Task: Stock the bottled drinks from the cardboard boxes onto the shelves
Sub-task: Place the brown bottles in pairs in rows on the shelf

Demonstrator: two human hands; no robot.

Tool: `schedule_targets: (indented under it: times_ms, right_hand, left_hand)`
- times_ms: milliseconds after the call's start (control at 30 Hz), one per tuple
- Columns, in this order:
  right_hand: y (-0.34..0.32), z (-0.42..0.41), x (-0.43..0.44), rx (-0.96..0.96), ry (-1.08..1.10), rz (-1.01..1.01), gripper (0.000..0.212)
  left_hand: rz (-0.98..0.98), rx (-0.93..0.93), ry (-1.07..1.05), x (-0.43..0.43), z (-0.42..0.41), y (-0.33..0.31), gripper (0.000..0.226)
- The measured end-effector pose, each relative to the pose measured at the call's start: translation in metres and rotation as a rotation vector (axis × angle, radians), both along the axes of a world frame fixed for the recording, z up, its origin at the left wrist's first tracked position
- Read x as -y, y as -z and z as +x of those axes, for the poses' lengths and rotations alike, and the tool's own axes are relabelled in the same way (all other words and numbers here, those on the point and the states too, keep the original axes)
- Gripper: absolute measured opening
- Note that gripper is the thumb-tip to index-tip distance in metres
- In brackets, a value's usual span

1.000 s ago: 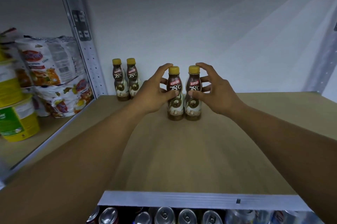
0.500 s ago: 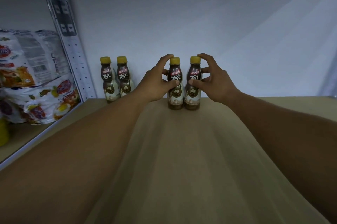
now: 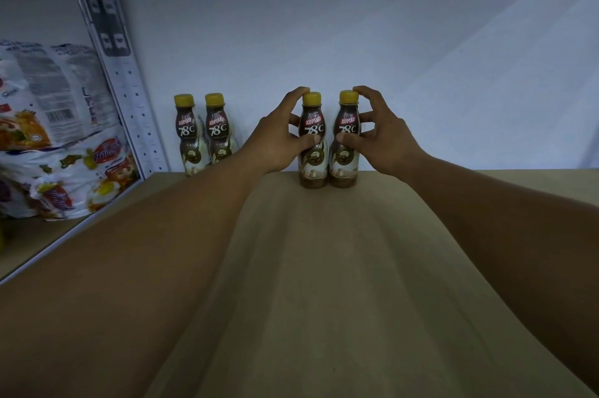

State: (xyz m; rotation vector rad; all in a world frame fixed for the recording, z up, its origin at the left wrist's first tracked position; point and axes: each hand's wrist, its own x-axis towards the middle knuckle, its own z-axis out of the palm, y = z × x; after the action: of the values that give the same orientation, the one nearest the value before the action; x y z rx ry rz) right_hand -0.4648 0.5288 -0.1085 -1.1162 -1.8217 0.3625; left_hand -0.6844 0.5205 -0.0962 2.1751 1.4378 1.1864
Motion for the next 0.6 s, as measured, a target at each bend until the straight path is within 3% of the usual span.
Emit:
schedule_targets:
  times_ms: [600]
  right_hand:
    - [0.0014,-0.0047,-0.0069,-0.016,-0.033,-0.058,0.080]
  left_hand:
    - [-0.018,-0.001,-0.015,-0.0077,-0.0001,-0.0003,0.086]
